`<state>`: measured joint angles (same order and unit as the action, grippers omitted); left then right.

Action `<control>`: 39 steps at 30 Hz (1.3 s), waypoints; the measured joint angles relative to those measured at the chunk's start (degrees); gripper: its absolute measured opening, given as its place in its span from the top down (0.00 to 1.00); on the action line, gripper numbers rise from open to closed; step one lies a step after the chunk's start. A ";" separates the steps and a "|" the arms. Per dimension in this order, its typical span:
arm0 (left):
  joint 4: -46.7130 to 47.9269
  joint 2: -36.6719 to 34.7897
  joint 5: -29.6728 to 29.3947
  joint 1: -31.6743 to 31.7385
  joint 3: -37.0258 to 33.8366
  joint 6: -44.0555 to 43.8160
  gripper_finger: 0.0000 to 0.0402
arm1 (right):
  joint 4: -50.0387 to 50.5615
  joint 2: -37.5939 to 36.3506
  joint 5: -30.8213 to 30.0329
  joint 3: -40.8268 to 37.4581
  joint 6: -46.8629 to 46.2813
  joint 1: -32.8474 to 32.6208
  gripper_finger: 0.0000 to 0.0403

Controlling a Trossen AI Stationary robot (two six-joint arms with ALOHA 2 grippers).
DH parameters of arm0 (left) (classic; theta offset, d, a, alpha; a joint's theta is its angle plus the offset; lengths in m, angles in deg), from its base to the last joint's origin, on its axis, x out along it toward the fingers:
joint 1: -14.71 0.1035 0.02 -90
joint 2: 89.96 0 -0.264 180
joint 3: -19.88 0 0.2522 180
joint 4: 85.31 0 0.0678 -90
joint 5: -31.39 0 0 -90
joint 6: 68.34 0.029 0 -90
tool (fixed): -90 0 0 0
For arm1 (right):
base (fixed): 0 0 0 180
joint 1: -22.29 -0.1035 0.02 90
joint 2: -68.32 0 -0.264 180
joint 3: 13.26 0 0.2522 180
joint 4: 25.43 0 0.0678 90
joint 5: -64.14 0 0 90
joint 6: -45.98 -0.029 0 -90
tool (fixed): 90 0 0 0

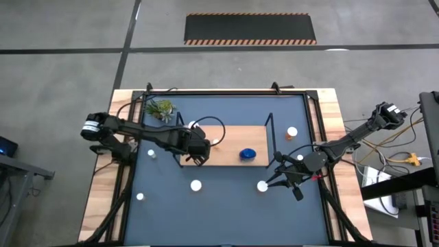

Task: Pick and place medicine bottles onto shelf by color
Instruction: Put the big orange pill bottle on to the shelf aligned with the other big orange pill bottle

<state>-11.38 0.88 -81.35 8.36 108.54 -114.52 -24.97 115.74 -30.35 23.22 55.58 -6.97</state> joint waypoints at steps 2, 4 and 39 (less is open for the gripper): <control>-0.87 0.00 1.21 -0.02 -0.20 0.00 0.52 | 0.00 0.00 0.00 0.00 -0.04 0.00 0.87; -1.52 0.00 3.28 -0.11 -0.19 0.02 0.52 | 0.04 0.00 0.00 0.00 -0.02 0.02 0.87; -0.95 1.28 3.91 3.87 1.12 9.14 0.52 | 0.66 0.02 -0.02 0.00 -0.69 0.00 0.87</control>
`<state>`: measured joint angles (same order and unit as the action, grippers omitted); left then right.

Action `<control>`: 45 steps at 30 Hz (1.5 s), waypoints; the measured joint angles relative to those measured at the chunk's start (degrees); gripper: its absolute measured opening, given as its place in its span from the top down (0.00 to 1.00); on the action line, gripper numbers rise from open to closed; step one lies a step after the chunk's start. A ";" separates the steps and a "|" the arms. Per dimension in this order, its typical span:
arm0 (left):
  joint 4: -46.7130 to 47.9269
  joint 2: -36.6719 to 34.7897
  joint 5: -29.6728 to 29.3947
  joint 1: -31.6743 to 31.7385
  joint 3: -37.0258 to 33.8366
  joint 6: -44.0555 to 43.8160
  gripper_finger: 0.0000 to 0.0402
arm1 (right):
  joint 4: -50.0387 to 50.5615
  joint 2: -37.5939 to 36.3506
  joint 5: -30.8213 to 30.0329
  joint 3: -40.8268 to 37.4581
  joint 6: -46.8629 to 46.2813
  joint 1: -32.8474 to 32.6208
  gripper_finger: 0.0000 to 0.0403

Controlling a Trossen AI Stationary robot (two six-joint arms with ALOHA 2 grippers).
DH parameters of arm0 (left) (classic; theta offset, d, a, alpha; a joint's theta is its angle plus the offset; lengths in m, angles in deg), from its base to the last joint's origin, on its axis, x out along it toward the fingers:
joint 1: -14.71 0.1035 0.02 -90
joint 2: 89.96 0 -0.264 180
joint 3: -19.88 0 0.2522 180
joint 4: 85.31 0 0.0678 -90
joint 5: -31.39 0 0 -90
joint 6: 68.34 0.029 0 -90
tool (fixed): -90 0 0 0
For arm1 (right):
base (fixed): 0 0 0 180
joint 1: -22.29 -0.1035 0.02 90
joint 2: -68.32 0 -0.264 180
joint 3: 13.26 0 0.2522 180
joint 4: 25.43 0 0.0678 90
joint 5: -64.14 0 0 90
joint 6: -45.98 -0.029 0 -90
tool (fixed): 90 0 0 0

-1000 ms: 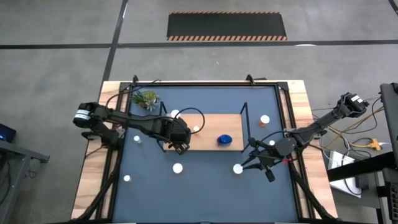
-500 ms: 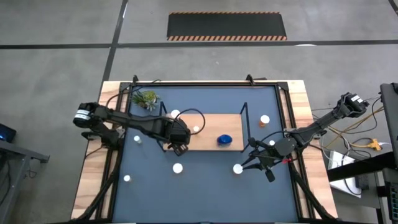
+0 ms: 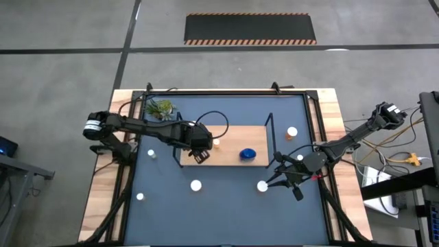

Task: Pick and place medicine bottles onto shelf by color
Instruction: Put the big orange pill bottle on to the shelf aligned with the other big orange pill bottle

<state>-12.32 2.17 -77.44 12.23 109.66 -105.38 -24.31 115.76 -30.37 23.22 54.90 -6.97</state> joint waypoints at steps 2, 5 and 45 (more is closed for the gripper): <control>-0.20 0.49 0.05 0.17 -0.33 0.00 0.52 | 0.13 -0.02 0.00 0.00 -0.08 0.00 0.87; 0.05 0.90 0.38 0.15 -0.51 -0.02 0.52 | 0.26 -0.02 0.00 0.00 -0.06 0.00 0.87; -2.34 0.49 1.72 -7.96 11.15 40.28 0.86 | 0.42 -0.02 0.00 0.00 -0.34 0.01 0.87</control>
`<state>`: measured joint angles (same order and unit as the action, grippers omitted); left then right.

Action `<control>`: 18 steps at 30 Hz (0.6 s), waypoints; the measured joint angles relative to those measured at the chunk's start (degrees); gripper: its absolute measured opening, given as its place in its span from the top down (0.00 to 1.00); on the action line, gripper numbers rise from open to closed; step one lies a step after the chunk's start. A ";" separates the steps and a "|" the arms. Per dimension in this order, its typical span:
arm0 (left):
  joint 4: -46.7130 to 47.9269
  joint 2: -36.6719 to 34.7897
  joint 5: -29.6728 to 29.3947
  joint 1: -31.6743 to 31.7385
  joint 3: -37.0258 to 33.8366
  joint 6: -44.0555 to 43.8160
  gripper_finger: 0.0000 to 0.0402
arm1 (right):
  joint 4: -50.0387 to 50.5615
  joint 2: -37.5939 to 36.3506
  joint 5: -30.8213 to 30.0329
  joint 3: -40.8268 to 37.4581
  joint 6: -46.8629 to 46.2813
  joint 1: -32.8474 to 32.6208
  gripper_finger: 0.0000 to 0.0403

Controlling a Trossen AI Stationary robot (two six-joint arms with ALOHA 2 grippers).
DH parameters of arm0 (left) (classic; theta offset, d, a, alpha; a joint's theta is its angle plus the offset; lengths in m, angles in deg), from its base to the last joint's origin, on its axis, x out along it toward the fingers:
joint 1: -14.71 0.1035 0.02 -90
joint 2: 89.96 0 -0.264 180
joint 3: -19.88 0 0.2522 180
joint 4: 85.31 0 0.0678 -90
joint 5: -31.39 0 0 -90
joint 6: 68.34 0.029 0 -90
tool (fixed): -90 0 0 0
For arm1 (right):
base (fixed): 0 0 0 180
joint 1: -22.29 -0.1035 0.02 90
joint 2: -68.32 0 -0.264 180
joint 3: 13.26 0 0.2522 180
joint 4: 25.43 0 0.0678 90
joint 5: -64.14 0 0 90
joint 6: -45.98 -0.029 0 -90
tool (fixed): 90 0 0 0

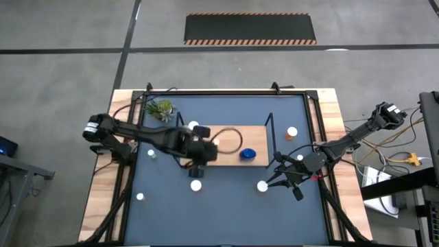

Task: Pick and place medicine bottles onto shelf by color
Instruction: Put the big orange pill bottle on to the shelf aligned with the other big orange pill bottle

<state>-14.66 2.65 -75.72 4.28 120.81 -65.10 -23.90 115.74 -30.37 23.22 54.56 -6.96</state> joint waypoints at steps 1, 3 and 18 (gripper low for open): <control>1.06 0.04 -1.72 -0.15 -0.47 -0.13 0.91 | 0.00 0.00 0.00 0.00 0.04 -0.01 0.87; 2.42 0.01 -2.72 0.11 -1.72 -2.14 0.98 | 0.00 0.02 0.00 0.00 0.23 0.01 0.87; 0.88 0.02 -5.07 3.35 -12.38 -8.91 1.00 | 0.09 0.00 0.02 -0.02 0.39 0.01 0.87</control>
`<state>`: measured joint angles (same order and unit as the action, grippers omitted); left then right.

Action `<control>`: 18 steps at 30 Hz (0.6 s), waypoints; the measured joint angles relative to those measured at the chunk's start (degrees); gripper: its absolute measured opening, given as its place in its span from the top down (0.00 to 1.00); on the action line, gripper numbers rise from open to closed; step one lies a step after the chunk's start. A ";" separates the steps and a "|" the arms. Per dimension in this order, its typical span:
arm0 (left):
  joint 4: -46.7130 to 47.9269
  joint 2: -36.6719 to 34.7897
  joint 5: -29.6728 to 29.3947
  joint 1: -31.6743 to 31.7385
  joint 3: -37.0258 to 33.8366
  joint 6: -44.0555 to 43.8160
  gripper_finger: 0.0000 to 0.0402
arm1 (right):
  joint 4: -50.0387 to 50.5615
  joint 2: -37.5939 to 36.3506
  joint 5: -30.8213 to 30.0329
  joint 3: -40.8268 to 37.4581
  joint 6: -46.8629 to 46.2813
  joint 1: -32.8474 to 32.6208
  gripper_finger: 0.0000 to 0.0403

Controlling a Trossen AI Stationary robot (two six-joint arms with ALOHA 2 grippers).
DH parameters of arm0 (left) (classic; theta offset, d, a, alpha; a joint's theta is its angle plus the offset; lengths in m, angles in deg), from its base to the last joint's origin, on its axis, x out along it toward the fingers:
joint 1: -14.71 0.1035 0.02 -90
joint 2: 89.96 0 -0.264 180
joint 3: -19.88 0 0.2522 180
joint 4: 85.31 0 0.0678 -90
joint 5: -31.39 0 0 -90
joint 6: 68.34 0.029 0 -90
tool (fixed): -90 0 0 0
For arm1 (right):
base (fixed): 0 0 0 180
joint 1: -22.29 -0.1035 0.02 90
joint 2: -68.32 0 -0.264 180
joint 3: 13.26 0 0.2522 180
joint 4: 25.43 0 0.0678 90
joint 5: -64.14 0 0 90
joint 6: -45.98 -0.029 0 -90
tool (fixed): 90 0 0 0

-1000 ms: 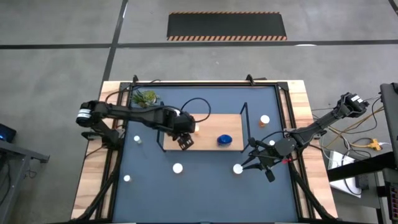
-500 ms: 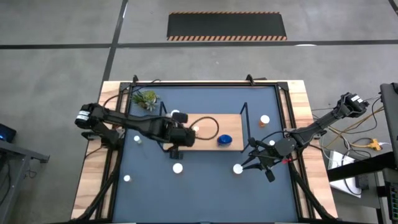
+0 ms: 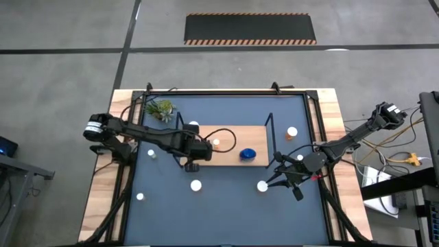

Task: Pick and place medicine bottles onto shelf by color
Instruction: Put the big orange pill bottle on to the shelf aligned with the other big orange pill bottle

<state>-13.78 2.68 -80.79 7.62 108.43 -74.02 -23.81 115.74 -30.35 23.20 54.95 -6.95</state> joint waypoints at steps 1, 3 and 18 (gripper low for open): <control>-0.25 0.00 -0.62 0.01 -0.13 0.00 1.00 | -0.02 0.00 -0.02 0.00 0.00 -0.02 0.87; -0.31 0.00 -0.85 0.04 -0.15 -0.04 1.00 | 0.00 0.00 -0.02 0.00 0.00 -0.02 0.87; -0.16 -0.26 -3.01 0.34 -2.99 -3.31 1.00 | 0.88 0.02 -0.02 0.00 -0.39 -0.02 0.87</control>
<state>-13.94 2.41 -83.80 7.97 105.43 -77.33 -22.94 115.76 -30.37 23.20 54.56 -6.97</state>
